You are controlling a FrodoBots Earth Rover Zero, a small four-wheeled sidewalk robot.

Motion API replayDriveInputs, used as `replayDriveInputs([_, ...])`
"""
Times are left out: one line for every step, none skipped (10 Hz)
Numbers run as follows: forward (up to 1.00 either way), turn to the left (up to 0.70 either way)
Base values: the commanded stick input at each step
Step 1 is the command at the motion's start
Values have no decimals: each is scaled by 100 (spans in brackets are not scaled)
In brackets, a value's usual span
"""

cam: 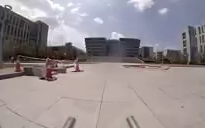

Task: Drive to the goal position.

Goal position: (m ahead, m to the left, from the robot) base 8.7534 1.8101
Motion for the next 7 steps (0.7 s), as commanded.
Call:
replayDriveInputs([100, -10])
replayDriveInputs([100, 0])
replayDriveInputs([100, 0])
replayDriveInputs([100, 0])
replayDriveInputs([100, 0])
replayDriveInputs([100, 0])
replayDriveInputs([100, 0])
